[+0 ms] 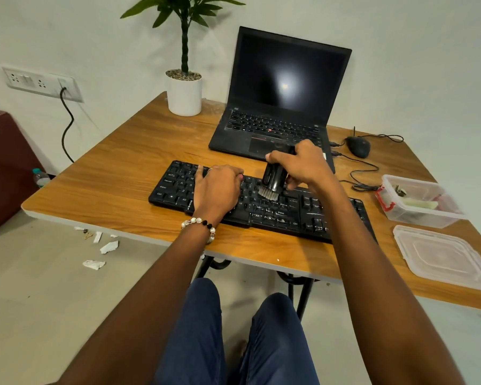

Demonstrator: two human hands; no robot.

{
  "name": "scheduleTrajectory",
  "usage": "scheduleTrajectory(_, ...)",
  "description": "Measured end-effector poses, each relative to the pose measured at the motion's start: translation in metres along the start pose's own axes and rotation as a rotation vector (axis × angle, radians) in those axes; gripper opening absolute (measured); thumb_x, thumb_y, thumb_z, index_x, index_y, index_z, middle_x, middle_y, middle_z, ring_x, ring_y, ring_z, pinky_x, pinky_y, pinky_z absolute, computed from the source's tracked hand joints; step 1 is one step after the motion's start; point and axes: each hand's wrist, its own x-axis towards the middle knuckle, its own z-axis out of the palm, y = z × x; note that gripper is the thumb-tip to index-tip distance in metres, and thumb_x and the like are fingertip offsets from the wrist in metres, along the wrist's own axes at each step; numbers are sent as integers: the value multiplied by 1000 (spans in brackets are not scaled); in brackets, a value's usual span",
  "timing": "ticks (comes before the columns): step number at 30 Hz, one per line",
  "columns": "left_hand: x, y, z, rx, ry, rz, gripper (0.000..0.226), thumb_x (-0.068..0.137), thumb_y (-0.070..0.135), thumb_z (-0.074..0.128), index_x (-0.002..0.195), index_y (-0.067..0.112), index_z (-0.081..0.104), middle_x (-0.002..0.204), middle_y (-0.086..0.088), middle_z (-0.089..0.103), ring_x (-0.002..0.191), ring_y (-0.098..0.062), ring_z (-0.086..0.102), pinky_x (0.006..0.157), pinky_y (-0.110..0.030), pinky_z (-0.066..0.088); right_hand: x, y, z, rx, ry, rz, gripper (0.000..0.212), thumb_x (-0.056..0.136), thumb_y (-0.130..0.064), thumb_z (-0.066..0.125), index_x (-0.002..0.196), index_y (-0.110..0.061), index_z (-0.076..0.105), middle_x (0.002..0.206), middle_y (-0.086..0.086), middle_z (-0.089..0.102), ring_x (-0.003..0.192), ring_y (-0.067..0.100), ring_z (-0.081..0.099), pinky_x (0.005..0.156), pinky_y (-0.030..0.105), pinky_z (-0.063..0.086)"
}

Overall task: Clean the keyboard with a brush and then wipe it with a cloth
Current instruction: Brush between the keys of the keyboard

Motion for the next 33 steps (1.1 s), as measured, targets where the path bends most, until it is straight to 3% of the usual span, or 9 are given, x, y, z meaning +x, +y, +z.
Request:
scheduleTrajectory(3,0,0,0,0,10,-1,31,101,35,41,124,31,62,125,9,64,124,-10,49,118,-46,9,2,0,7,-11,138,-56,37,85,-39,70,92,-3,62,84,9,70,56,19,69,47,31,56)
scheduleTrajectory(5,0,0,0,6,15,1,31,101,35,42,124,31,62,124,9,64,124,-11,49,118,-46,10,2,2,16,-66,144,-102,37,86,-41,69,92,-5,61,87,9,70,65,22,71,56,39,60)
scheduleTrajectory(10,0,0,0,-2,11,-4,32,102,36,40,124,32,62,124,9,64,125,-11,48,118,-46,10,0,-1,10,17,-71,-77,37,84,-36,72,95,-2,64,82,8,71,56,21,70,42,26,52)
scheduleTrajectory(16,-1,1,-1,11,11,-1,32,101,36,41,125,32,61,125,8,64,126,-11,48,118,-46,10,-8,0,15,5,35,-204,34,86,-39,70,93,-6,64,84,7,71,66,18,70,53,27,57)
scheduleTrajectory(19,-1,0,-1,9,16,7,31,101,35,41,125,32,61,125,8,64,126,-12,48,118,-46,11,-15,5,16,-20,-8,-203,33,87,-38,70,93,-7,63,81,5,71,55,10,68,46,19,51)
scheduleTrajectory(22,-2,0,-2,11,11,4,31,102,35,41,125,32,61,125,8,64,126,-12,48,118,-46,10,-19,8,9,14,-79,-185,30,85,-37,71,87,-8,64,80,7,73,55,14,69,48,24,53)
scheduleTrajectory(27,-2,2,-2,8,5,8,31,102,35,40,126,32,61,127,9,63,127,-12,47,118,-46,10,-24,10,18,147,85,-153,34,85,-39,71,89,-6,66,81,6,72,52,10,67,45,21,50)
scheduleTrajectory(31,-2,0,-1,-22,-2,4,31,102,35,39,124,32,61,126,10,63,127,-10,47,119,-46,8,-28,23,12,39,168,-44,34,86,-41,69,91,-8,65,83,6,71,50,15,66,42,22,51)
scheduleTrajectory(33,-1,-1,-1,-27,-9,1,32,102,35,39,124,32,61,126,10,63,126,-10,47,119,-45,7,-29,29,0,-57,247,7,38,86,-42,69,97,-5,64,88,7,69,58,18,68,48,27,55)
